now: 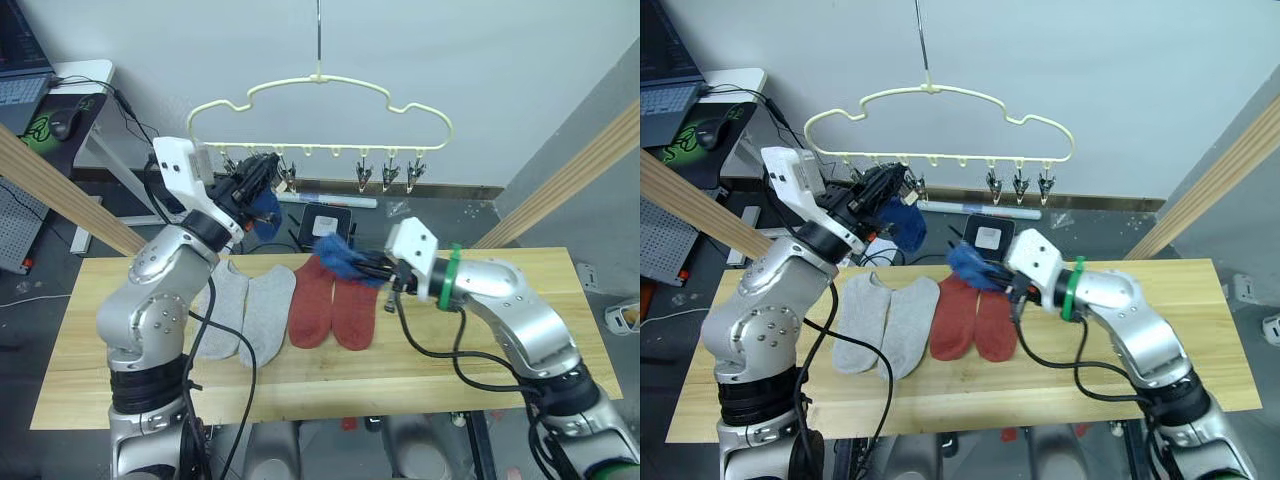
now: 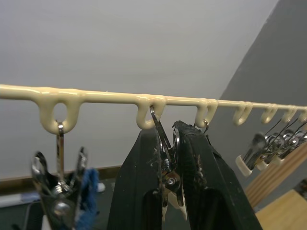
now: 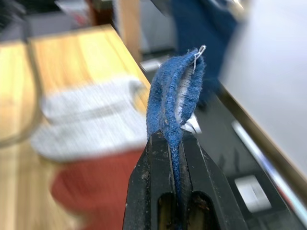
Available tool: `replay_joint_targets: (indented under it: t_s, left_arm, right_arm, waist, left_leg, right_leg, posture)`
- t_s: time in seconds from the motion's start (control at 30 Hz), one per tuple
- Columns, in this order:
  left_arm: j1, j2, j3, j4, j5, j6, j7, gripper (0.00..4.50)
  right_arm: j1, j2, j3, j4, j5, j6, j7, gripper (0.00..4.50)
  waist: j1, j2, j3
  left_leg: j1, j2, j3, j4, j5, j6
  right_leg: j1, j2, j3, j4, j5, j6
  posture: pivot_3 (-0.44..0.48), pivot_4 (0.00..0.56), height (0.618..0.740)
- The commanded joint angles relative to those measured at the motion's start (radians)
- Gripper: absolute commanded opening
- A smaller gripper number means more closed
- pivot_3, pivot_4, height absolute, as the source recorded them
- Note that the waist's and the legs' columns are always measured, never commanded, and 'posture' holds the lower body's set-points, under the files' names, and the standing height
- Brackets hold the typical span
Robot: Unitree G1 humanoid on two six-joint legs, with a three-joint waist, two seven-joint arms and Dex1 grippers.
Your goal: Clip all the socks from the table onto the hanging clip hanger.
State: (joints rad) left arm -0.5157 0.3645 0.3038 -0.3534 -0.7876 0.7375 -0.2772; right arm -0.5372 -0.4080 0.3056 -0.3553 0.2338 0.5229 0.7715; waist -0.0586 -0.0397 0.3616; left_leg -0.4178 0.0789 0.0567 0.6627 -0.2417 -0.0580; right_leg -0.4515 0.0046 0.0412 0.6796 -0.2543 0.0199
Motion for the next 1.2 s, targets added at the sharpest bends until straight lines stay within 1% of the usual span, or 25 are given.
replay_joint_targets:
  t_s: [0.03, 0.1, 0.3, 0.47, 0.87, 1.2]
  left_arm:
    - [-0.034, 0.022, 0.058, -0.012, -0.121, 0.056, 0.003, 0.24]
    - [-0.044, 0.036, 0.076, 0.000, -0.175, 0.094, 0.008, 0.24]
    - [-0.053, 0.093, 0.103, 0.024, -0.279, 0.166, 0.008, 0.22]
    - [-0.044, 0.130, 0.117, 0.028, -0.354, 0.208, 0.014, 0.22]
    - [-0.013, 0.168, 0.108, 0.022, -0.396, 0.207, 0.005, 0.22]
    - [0.024, 0.194, 0.093, -0.002, -0.371, 0.185, -0.027, 0.22]
  right_arm:
    - [-0.037, 0.033, 0.042, 0.046, -0.009, -0.062, 0.033, 0.00]
    - [-0.064, 0.059, 0.061, 0.093, -0.023, -0.094, 0.042, 0.00]
    - [-0.148, 0.117, 0.079, 0.242, -0.073, -0.215, 0.053, 0.00]
    - [-0.192, 0.146, 0.069, 0.308, -0.101, -0.298, 0.057, 0.00]
    - [-0.236, 0.152, 0.044, 0.387, -0.143, -0.393, 0.054, 0.00]
    - [-0.256, 0.170, 0.037, 0.433, -0.167, -0.445, 0.045, 0.00]
  waist:
    - [0.001, 0.000, 0.000]
    - [0.003, 0.000, 0.000]
    - [0.000, 0.000, 0.000]
    - [0.000, 0.000, 0.000]
    - [0.000, 0.000, 0.000]
    - [0.000, 0.000, 0.000]
  left_leg:
    - [0.000, 0.000, 0.000, 0.000, 0.000, 0.000]
    - [-0.001, 0.000, 0.000, 0.000, 0.000, 0.000]
    - [-0.001, 0.000, 0.000, 0.000, 0.000, -0.001]
    - [-0.002, 0.000, 0.000, 0.000, 0.002, -0.004]
    - [-0.003, 0.000, 0.000, 0.000, 0.002, -0.004]
    - [-0.003, 0.000, 0.000, 0.000, 0.002, -0.004]
  right_leg:
    - [0.000, 0.000, 0.000, 0.000, 0.000, 0.000]
    - [0.000, -0.002, -0.001, 0.000, 0.003, -0.005]
    - [-0.002, -0.002, -0.001, 0.000, 0.003, -0.005]
    - [-0.003, -0.002, -0.001, 0.001, 0.003, -0.005]
    - [-0.004, -0.003, -0.001, 0.001, 0.003, -0.005]
    - [-0.004, -0.003, -0.001, 0.001, 0.003, -0.005]
  posture:
    - [-0.140, 0.345, 0.740]
    - [-0.140, 0.341, 0.740]
    - [-0.133, 0.336, 0.740]
    - [-0.128, 0.333, 0.740]
    - [-0.124, 0.335, 0.740]
    - [-0.110, 0.332, 0.740]
